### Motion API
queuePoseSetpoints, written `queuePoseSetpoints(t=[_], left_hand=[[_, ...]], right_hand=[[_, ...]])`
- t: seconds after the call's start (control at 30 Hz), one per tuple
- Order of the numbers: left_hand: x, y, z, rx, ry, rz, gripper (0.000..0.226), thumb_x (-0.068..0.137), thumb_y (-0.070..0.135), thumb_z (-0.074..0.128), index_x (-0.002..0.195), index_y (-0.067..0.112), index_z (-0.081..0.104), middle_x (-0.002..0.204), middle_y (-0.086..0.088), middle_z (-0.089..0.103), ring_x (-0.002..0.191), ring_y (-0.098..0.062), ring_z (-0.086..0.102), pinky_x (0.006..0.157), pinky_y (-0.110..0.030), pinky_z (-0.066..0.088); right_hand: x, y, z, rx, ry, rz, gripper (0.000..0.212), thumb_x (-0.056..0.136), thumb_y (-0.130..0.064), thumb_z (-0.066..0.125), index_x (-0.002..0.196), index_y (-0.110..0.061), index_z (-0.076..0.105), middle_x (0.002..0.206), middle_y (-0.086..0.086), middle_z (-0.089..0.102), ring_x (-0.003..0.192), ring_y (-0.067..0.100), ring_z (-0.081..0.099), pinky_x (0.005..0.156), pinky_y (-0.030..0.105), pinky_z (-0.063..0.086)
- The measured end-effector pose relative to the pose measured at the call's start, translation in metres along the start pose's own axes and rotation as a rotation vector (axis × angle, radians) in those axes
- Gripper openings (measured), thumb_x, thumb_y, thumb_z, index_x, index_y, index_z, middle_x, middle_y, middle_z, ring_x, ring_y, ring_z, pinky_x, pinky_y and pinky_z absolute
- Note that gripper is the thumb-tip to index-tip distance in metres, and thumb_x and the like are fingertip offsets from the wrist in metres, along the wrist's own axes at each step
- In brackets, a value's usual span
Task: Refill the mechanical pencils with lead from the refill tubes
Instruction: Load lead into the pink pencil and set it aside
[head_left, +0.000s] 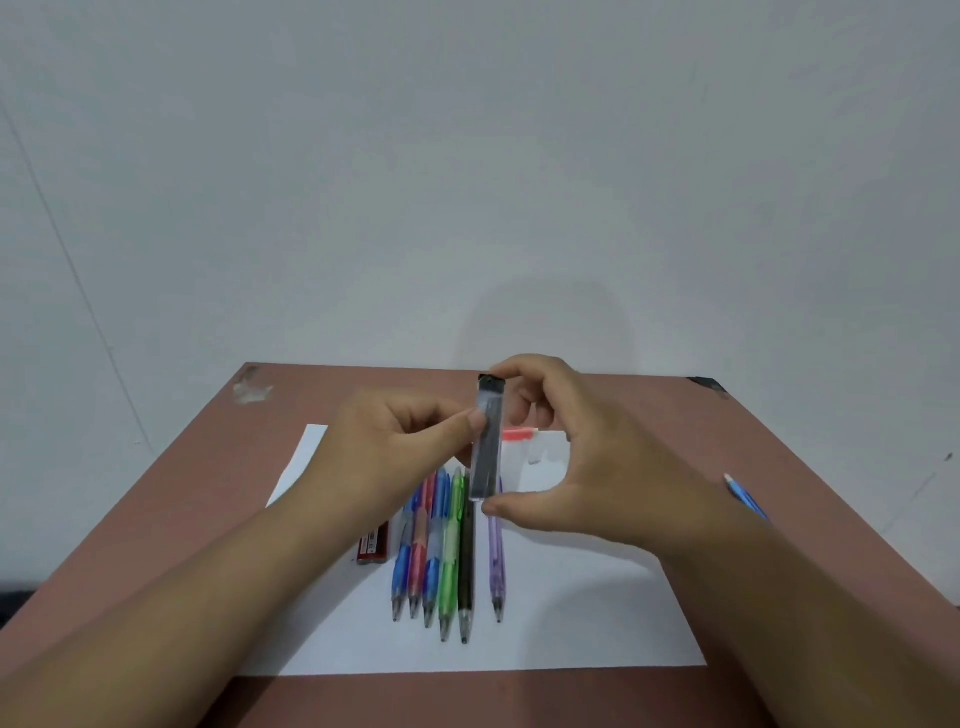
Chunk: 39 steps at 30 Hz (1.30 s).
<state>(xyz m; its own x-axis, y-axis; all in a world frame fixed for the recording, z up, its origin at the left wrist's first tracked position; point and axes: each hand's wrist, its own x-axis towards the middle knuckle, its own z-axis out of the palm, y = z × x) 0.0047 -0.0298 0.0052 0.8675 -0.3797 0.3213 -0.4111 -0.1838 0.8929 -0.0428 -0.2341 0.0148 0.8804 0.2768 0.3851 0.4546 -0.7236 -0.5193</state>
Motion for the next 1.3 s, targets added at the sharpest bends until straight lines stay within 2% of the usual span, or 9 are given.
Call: queuePoseSetpoints(t=[0.2, 0.3, 0.5, 0.7, 0.87, 0.97, 1.03, 1.17, 1.3], left_hand=[[0.001, -0.002, 0.003, 0.071, 0.108, -0.021, 0.013, 0.090, 0.033, 0.070, 0.079, 0.033, 0.078, 0.074, 0.014, 0.075, 0.070, -0.001, 0.070, 0.060, -0.008, 0.048], [-0.001, -0.001, 0.005, 0.064, 0.114, -0.016, 0.011, 0.090, 0.031, 0.071, 0.082, 0.033, 0.079, 0.075, 0.016, 0.075, 0.071, 0.001, 0.070, 0.060, -0.008, 0.048], [-0.003, 0.000, 0.009, 0.086, 0.116, 0.029, 0.009, 0.089, 0.031, 0.071, 0.087, 0.033, 0.080, 0.077, 0.019, 0.075, 0.077, 0.000, 0.070, 0.064, -0.011, 0.052], [0.001, -0.002, 0.000, 0.110, 0.187, 0.126, 0.020, 0.090, 0.031, 0.070, 0.108, 0.040, 0.072, 0.086, 0.019, 0.073, 0.081, -0.004, 0.067, 0.069, -0.010, 0.051], [0.002, -0.002, -0.004, 0.010, 0.162, 0.174, 0.024, 0.086, 0.036, 0.065, 0.108, 0.043, 0.072, 0.100, 0.027, 0.074, 0.099, 0.007, 0.067, 0.083, -0.008, 0.050], [0.004, -0.005, -0.005, 0.037, 0.130, 0.187, 0.025, 0.093, 0.027, 0.063, 0.110, 0.045, 0.070, 0.102, 0.028, 0.073, 0.102, 0.008, 0.065, 0.085, -0.006, 0.048], [0.005, -0.008, -0.006, 0.097, 0.128, 0.202, 0.026, 0.095, 0.022, 0.062, 0.106, 0.044, 0.069, 0.100, 0.027, 0.073, 0.101, 0.006, 0.066, 0.084, -0.007, 0.048], [0.007, -0.015, -0.005, 0.331, 0.162, 0.305, 0.026, 0.095, 0.036, 0.049, 0.112, 0.034, 0.069, 0.099, 0.024, 0.068, 0.102, 0.003, 0.061, 0.084, -0.005, 0.044], [0.007, -0.015, -0.006, 0.387, 0.197, 0.373, 0.022, 0.099, 0.022, 0.052, 0.112, 0.028, 0.069, 0.099, 0.028, 0.062, 0.101, 0.010, 0.057, 0.084, -0.002, 0.041]], right_hand=[[0.000, -0.001, 0.013, 0.024, 0.014, 0.074, 0.096, 0.073, -0.052, 0.085, 0.147, -0.054, 0.024, 0.107, -0.023, 0.049, 0.102, 0.002, 0.051, 0.077, 0.019, 0.044], [0.002, -0.002, 0.021, 0.023, 0.116, 0.070, 0.086, 0.078, -0.048, 0.082, 0.147, -0.049, 0.030, 0.101, -0.020, 0.051, 0.097, 0.004, 0.053, 0.078, 0.019, 0.046], [0.005, 0.001, 0.028, 0.067, 0.235, 0.127, 0.064, 0.084, -0.034, 0.079, 0.137, -0.044, 0.046, 0.094, -0.018, 0.058, 0.081, 0.011, 0.062, 0.071, 0.032, 0.058], [0.005, 0.004, 0.024, 0.023, 0.221, 0.150, 0.044, 0.085, -0.029, 0.077, 0.120, -0.044, 0.057, 0.091, -0.020, 0.061, 0.089, 0.007, 0.061, 0.070, 0.029, 0.058], [0.005, 0.004, 0.024, -0.019, 0.187, 0.098, 0.032, 0.086, -0.028, 0.075, 0.112, -0.040, 0.063, 0.096, -0.023, 0.063, 0.092, 0.007, 0.060, 0.072, 0.030, 0.057], [0.006, 0.005, 0.024, -0.048, 0.174, 0.070, 0.029, 0.087, -0.026, 0.074, 0.111, -0.039, 0.064, 0.097, -0.022, 0.063, 0.092, 0.007, 0.059, 0.071, 0.029, 0.057], [0.006, 0.005, 0.023, -0.054, 0.168, 0.064, 0.029, 0.087, -0.025, 0.074, 0.112, -0.038, 0.065, 0.097, -0.023, 0.062, 0.091, 0.006, 0.059, 0.071, 0.029, 0.057], [0.006, 0.004, 0.024, -0.073, 0.151, 0.029, 0.031, 0.087, -0.025, 0.075, 0.115, -0.037, 0.067, 0.099, -0.023, 0.062, 0.090, 0.007, 0.060, 0.072, 0.027, 0.056], [0.005, 0.003, 0.025, -0.068, 0.148, 0.012, 0.032, 0.087, -0.025, 0.075, 0.116, -0.037, 0.067, 0.099, -0.025, 0.063, 0.092, 0.008, 0.060, 0.073, 0.026, 0.055]])
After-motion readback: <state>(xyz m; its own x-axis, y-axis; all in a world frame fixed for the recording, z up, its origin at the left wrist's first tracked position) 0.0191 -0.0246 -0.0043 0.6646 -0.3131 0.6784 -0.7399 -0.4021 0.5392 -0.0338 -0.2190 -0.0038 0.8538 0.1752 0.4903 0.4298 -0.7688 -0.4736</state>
